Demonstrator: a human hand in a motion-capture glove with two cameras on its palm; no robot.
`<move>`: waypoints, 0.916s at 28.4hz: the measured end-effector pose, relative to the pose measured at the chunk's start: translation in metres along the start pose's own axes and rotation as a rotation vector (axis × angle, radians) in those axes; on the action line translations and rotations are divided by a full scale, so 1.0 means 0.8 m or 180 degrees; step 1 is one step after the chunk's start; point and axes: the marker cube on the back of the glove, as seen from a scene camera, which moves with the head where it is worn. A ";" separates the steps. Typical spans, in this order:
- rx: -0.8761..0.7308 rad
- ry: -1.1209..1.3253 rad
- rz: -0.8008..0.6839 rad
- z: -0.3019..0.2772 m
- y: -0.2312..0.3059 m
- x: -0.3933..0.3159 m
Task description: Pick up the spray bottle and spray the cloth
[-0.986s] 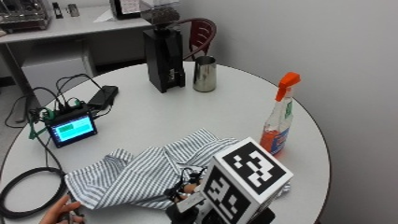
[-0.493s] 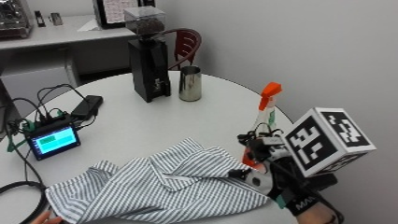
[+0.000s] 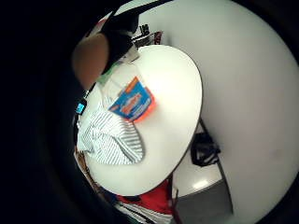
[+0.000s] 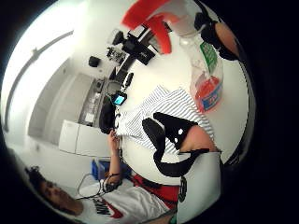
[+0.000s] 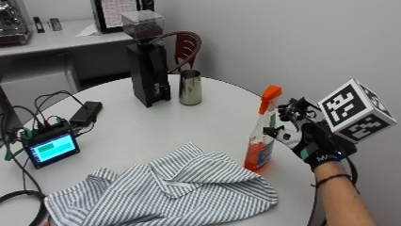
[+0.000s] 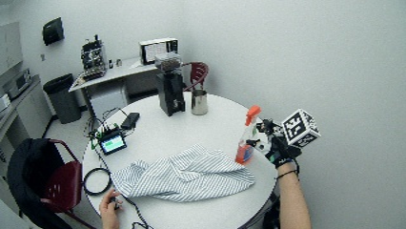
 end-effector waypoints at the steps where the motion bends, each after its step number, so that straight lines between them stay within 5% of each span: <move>1: -0.0026 -0.0064 0.0050 0.002 -0.009 0.005; 18: -0.0084 -0.1261 -0.0357 0.045 -0.087 -0.019; 26: 0.0271 -0.1418 -0.0540 0.032 -0.092 -0.029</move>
